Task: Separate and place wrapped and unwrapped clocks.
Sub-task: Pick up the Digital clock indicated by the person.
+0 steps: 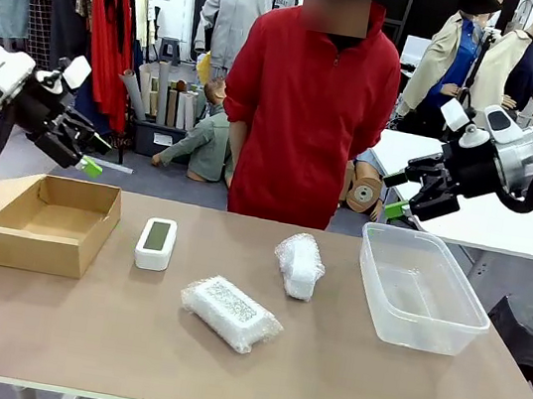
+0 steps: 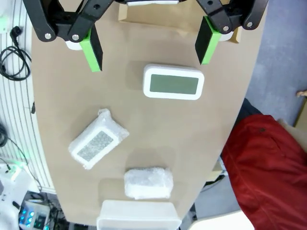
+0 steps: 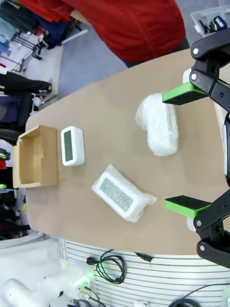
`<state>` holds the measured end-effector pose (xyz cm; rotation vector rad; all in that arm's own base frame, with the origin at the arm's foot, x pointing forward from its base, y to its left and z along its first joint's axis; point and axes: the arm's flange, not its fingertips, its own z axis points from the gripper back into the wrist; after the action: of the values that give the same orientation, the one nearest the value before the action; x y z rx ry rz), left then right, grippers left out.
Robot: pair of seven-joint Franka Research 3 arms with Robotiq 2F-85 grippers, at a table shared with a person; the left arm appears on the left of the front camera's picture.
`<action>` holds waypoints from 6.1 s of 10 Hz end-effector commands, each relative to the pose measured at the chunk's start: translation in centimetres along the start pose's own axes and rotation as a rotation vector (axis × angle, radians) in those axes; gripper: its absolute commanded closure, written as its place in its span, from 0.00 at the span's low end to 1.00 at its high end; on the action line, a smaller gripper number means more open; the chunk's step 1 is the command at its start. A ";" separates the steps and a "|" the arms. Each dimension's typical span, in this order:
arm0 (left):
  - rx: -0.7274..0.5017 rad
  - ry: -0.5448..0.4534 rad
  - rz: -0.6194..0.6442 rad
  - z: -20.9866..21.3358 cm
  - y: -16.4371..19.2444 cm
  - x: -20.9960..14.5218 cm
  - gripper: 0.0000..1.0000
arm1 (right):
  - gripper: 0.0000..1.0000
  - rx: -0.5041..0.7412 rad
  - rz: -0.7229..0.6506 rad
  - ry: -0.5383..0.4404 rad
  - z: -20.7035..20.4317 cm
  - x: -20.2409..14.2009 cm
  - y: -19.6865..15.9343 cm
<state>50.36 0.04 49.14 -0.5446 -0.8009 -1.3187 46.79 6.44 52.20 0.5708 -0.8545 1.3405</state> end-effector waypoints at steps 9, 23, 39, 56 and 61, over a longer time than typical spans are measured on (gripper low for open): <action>-0.104 -0.081 -0.078 0.5 3.0 3.6 0.00 | 0.00 0.032 -0.030 -0.047 3.6 0.5 -2.4; -0.123 -0.057 -0.071 0.4 2.5 3.6 0.00 | 0.00 0.027 -0.043 -0.025 4.0 -1.3 -3.3; -0.123 -0.057 -0.071 0.4 2.5 3.6 0.00 | 0.00 0.027 -0.043 -0.025 4.0 -1.3 -3.3; -0.123 -0.057 -0.071 0.4 2.5 3.6 0.00 | 0.00 0.027 -0.043 -0.025 4.0 -1.3 -3.3; -0.123 -0.057 -0.071 0.4 2.5 3.6 0.00 | 0.00 0.027 -0.043 -0.025 4.0 -1.3 -3.3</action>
<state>52.91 -1.48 52.30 -0.6607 -0.7933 -1.4296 49.31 1.87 53.90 0.6238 -0.8424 1.3074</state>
